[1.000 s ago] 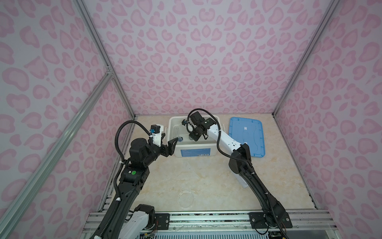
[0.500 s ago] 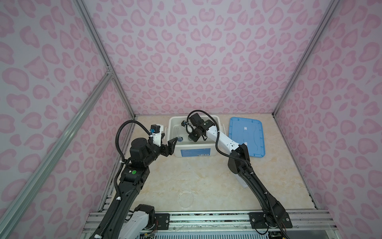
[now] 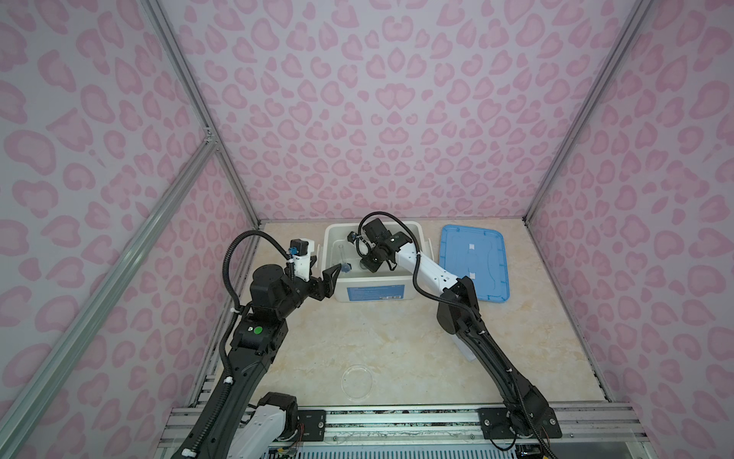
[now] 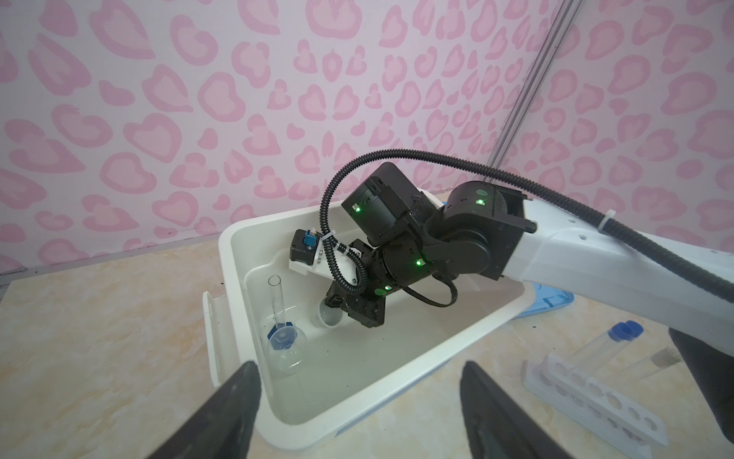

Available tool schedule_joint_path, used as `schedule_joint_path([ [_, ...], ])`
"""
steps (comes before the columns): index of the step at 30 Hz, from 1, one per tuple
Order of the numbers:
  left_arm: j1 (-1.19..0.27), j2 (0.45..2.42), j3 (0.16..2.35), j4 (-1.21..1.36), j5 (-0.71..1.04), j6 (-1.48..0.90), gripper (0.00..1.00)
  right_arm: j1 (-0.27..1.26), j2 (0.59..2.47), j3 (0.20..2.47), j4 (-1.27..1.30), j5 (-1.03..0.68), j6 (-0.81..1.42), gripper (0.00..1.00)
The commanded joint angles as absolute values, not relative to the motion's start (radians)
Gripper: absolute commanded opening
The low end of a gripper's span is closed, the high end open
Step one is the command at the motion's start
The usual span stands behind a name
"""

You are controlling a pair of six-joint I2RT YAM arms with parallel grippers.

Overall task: Organize the chemistry lab equipment
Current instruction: 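Lower the crucible into the white box beside the cylinder with the right gripper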

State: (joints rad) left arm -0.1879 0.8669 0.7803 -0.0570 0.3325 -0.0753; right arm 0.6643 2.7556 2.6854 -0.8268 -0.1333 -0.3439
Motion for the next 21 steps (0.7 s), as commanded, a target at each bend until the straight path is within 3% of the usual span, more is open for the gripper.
schedule_joint_path([
  [1,-0.187,0.870,0.778,-0.045,0.331,-0.066,0.81,0.664,2.780,2.686,-0.836,-0.132,-0.352,0.05],
  [21,-0.187,0.871,0.779,-0.043,0.333,-0.067,0.81,0.665,2.741,2.693,-0.841,-0.114,-0.359,0.16],
])
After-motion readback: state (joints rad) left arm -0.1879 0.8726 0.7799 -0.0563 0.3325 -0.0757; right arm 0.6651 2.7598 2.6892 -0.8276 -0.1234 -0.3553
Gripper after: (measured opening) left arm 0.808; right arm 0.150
